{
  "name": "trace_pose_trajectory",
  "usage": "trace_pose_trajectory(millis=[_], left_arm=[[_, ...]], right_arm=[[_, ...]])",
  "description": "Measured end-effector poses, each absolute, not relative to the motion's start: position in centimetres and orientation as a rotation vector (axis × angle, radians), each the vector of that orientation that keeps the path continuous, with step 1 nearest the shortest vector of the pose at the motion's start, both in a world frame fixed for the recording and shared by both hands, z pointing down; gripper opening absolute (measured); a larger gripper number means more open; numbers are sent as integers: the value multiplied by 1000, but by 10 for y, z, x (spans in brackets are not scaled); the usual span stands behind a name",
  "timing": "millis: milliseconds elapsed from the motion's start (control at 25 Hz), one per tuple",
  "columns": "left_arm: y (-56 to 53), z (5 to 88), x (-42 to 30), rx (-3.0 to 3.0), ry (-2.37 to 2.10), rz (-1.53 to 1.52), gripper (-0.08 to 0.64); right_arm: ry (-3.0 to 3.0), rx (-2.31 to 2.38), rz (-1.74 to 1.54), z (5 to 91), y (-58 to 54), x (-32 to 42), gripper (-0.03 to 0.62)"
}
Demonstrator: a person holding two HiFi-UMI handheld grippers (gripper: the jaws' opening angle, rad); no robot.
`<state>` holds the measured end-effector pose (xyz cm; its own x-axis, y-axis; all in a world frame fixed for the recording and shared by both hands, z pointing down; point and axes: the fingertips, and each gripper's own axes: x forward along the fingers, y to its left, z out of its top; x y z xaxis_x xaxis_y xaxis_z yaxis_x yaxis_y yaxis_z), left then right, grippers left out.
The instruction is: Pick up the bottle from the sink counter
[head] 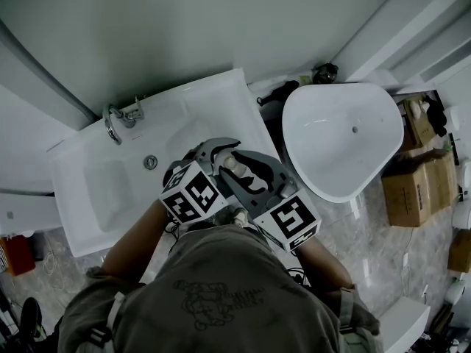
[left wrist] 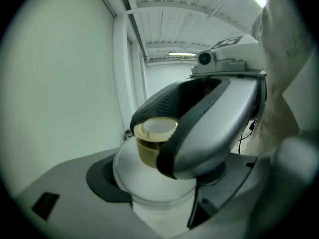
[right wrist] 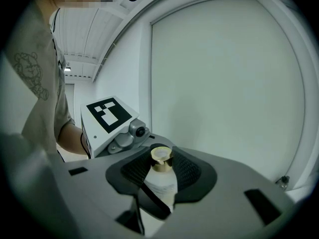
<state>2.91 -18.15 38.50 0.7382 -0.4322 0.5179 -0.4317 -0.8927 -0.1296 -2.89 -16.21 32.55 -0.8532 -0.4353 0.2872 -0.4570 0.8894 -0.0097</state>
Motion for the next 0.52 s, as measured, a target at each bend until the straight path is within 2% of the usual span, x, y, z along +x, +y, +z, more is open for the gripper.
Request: trace_pose_trajectory(millis=[520], left_arm=[[-185, 387, 32, -2912, 728, -886, 347]], right_arm=[[-2757, 665, 109, 332, -164, -23, 141]])
